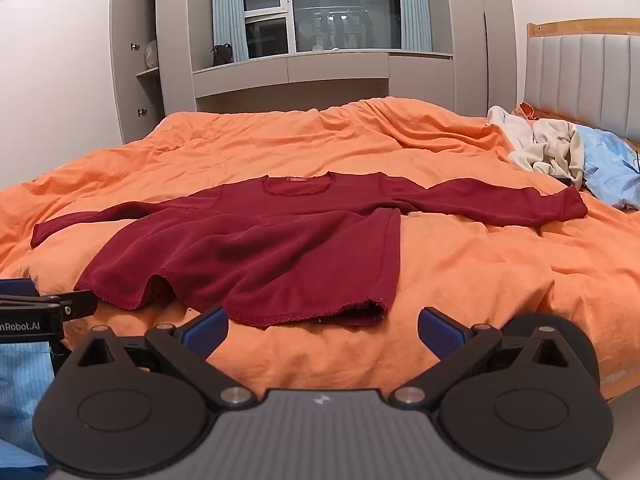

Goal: Fold small clothes

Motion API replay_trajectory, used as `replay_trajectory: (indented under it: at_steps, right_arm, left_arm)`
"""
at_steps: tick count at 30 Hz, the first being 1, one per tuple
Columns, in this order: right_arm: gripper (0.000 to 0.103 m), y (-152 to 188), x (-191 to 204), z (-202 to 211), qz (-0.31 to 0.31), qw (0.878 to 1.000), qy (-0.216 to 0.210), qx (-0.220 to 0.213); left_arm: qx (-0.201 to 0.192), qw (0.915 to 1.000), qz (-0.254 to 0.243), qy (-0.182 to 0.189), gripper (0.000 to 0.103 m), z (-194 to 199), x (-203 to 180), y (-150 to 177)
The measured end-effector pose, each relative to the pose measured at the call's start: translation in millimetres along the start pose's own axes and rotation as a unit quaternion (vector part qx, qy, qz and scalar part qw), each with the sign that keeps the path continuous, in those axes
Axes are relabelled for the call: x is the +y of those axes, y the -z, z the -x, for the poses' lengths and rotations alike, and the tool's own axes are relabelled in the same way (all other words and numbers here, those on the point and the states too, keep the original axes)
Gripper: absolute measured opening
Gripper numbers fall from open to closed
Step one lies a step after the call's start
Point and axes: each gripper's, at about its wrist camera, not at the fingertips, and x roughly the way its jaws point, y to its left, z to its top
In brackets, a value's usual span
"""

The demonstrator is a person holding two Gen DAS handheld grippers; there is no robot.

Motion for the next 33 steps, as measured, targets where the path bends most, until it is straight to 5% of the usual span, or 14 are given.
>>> replay_trajectory:
  at_steps: [33]
  right_arm:
    - [0.103, 3, -6, -10, -0.023, 1.000, -0.003, 0.010]
  left_arm:
    - [0.019, 0.9998, -0.005, -0.009, 0.102, -10, -5, -6]
